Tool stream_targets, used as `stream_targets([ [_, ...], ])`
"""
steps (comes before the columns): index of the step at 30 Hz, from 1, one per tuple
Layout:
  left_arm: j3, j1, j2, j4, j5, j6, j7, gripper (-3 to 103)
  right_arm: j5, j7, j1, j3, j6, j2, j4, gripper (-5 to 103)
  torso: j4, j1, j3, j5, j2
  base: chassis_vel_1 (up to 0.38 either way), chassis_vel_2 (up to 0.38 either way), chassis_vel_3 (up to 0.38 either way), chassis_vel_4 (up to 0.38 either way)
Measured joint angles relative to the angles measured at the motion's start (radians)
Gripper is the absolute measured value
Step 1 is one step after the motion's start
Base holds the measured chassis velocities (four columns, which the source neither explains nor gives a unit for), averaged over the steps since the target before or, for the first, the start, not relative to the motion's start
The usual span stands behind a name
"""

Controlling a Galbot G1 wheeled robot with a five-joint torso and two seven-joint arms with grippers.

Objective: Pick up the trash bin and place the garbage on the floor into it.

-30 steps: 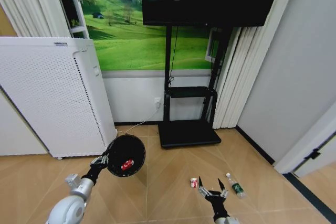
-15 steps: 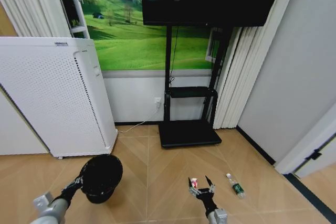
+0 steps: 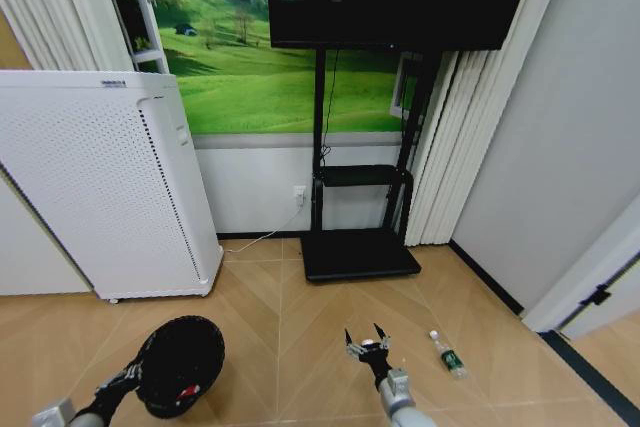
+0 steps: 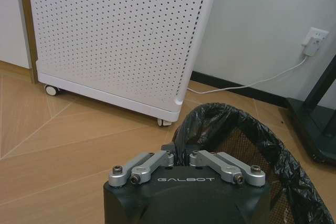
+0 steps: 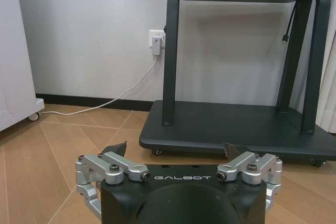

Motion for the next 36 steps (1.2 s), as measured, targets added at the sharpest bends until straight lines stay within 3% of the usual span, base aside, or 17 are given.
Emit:
stream_targets([
  [7, -0.012, 0.009, -0.012, 0.012, 0.054, -0.016, 0.027, 7, 0.018, 0.014, 0.090, -0.055, -0.011, 0.013, -0.139, 100, -0.0003, 0.000, 0.000, -0.0001, 0.000, 0.000, 0.000, 0.000, 0.000],
  [16, -0.023, 0.018, -0.019, 0.012, 0.060, -0.045, 0.065, 7, 0.037, 0.056, 0.225, -0.070, -0.004, 0.048, -0.320, 100, 0.0004, 0.000, 0.000, 0.0001, 0.000, 0.000, 0.000, 0.000, 0.000],
  [18, -0.029, 0.014, -0.018, 0.013, 0.059, -0.067, 0.089, 7, 0.041, 0.066, 0.258, -0.060, -0.012, 0.052, -0.368, 98, 0.0003, 0.000, 0.000, -0.0001, 0.000, 0.000, 0.000, 0.000, 0.000],
  [20, -0.032, -0.016, -0.007, 0.020, 0.054, -0.103, 0.130, 7, 0.045, 0.075, 0.331, -0.048, -0.061, 0.047, -0.543, 95, -0.0003, 0.000, 0.000, 0.0000, 0.000, 0.000, 0.000, 0.000, 0.000],
  [22, -0.028, -0.023, -0.005, 0.021, 0.054, -0.106, 0.132, 7, 0.045, 0.078, 0.343, -0.048, -0.075, 0.049, -0.576, 95, -0.0003, 0.000, 0.000, 0.0000, 0.000, 0.000, 0.000, 0.000, 0.000],
  [36, -0.012, -0.039, 0.005, 0.005, 0.054, -0.113, 0.142, 7, -0.070, 0.096, 0.450, -0.001, -0.063, 0.091, -0.833, 90, 0.0000, 0.000, 0.000, 0.0001, 0.000, 0.000, 0.000, 0.000, 0.000],
])
